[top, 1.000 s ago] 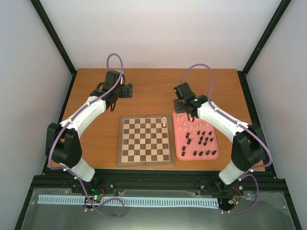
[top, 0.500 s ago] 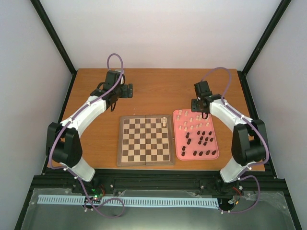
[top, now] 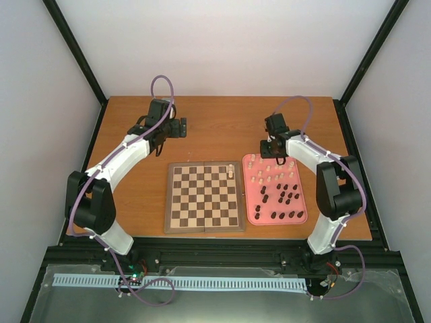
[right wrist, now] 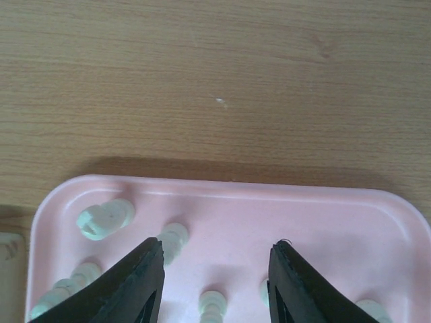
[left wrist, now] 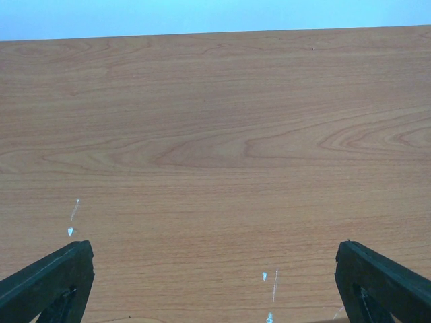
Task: Set up the chess pieces on the board
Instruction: Pick up the chess piece from the storage box.
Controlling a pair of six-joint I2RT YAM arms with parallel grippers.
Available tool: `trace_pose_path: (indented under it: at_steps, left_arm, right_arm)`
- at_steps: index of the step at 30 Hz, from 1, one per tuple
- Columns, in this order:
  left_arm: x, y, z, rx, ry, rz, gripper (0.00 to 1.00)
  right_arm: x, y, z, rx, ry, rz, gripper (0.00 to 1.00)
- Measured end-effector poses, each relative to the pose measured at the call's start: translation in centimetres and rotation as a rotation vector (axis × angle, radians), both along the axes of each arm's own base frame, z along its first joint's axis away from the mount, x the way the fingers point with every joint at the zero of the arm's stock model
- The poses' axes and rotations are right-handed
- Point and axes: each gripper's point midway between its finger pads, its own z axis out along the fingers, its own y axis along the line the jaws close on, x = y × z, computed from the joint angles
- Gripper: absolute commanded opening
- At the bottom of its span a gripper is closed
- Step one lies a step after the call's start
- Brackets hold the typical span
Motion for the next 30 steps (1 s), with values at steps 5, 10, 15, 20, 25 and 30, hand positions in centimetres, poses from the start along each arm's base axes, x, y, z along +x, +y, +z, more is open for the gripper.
trace_pose_path:
  at_steps: [5, 10, 15, 20, 25, 30]
  left_arm:
    - [0.1, 0.0, -0.4, 0.003, 0.009, 0.000, 1.00]
    - [0.1, 0.0, -0.4, 0.004, 0.010, 0.000, 1.00]
    - [0.0, 0.0, -0.4, 0.004, 0.011, 0.000, 1.00]
    - [0.0, 0.0, -0.5, 0.005, 0.013, 0.000, 1.00]
    - [0.0, 0.0, -0.5, 0.005, 0.014, 0.000, 1.00]
    - [0.0, 0.0, -0.5, 0.005, 0.014, 0.000, 1.00]
  right_arm:
    - [-0.2, 1.5, 0.0, 0.009, 0.003, 0.044, 0.44]
    - [0.1, 2.2, -1.1, 0.003, 0.024, 0.060, 0.44]
    - [-0.1, 2.3, -2.8, -0.011, 0.063, 0.063, 0.41]
    - [-0.1, 2.3, -3.2, -0.015, 0.075, 0.064, 0.37]
    - [0.1, 2.4, -3.0, -0.013, 0.070, 0.064, 0.34]
    - [0.2, 2.4, -3.6, -0.015, 0.083, 0.065, 0.34]
